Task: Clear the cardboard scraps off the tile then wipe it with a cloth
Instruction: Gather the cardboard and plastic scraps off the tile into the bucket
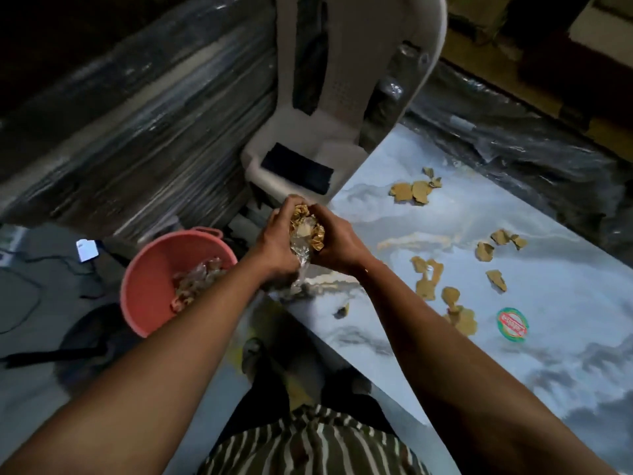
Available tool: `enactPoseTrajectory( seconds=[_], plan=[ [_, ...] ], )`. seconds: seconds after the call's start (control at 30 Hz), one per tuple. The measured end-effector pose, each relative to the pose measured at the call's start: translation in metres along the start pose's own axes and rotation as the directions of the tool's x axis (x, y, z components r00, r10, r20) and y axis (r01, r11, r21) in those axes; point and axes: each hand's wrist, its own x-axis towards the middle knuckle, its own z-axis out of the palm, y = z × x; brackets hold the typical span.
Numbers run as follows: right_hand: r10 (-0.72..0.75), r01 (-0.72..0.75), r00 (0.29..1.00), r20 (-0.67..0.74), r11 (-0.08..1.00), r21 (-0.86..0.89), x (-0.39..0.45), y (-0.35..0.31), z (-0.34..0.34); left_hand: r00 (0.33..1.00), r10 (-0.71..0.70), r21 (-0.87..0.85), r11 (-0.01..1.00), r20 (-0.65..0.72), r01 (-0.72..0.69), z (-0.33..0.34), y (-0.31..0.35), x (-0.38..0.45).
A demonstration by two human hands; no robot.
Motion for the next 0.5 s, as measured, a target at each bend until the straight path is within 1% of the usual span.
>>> enactPoseTrajectory(
  seconds=[0.2, 0.3, 0.4, 0.5],
  plan=[
    [-0.027, 0.028, 0.98, 0.197, 1.0, -0.002, 0.058, -0.07, 0.096, 0.992, -0.039, -0.036, 0.999, -0.118, 0.035, -0.095, -0.083, -0.036],
    [-0.079, 0.089, 0.957, 0.28, 0.996, -0.024, 0.082, -0.096, 0.139, 0.981, -0.137, -0.062, 0.99, -0.139, 0.129, -0.128, -0.121, -0.055],
    [-0.092, 0.115, 0.928, 0.361, 0.993, -0.042, 0.101, -0.114, 0.177, 0.95, -0.252, -0.101, 0.966, -0.181, 0.237, -0.149, -0.156, -0.071],
    [-0.126, 0.153, 0.9, 0.418, 0.988, -0.032, 0.116, -0.122, 0.207, 0.929, -0.313, -0.118, 0.948, -0.197, 0.295, -0.161, -0.185, -0.081]
  ],
)
